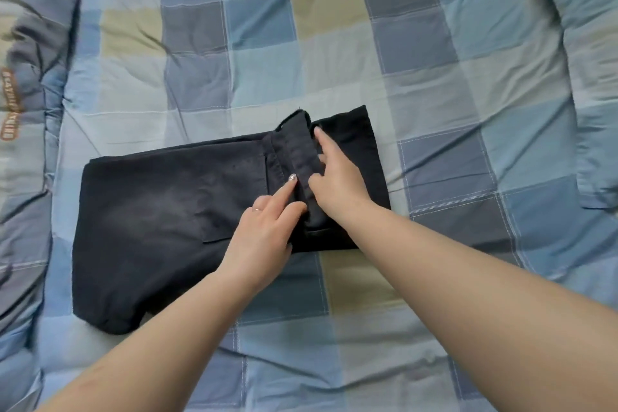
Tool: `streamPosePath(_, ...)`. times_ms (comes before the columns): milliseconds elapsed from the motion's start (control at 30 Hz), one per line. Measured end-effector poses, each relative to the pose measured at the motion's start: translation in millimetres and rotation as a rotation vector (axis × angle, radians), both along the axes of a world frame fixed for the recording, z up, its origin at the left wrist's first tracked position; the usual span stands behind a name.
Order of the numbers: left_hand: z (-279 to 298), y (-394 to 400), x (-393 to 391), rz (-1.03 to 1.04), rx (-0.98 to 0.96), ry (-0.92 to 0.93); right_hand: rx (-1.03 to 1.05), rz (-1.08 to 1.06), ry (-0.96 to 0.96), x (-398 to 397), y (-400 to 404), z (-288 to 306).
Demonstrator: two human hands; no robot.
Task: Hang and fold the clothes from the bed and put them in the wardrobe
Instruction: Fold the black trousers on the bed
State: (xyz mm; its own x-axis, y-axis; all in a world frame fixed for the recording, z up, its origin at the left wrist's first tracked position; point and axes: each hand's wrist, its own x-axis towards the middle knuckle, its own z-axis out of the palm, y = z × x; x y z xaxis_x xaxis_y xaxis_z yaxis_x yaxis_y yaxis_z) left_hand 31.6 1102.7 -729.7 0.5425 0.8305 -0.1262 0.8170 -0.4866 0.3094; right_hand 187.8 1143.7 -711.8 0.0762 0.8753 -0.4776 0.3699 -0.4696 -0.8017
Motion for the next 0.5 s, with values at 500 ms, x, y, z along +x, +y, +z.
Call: streamPosePath(500,-61,-32,25,0.001,-0.040,0.103,-0.232,-0.400,-0.084,90,-38,-81)
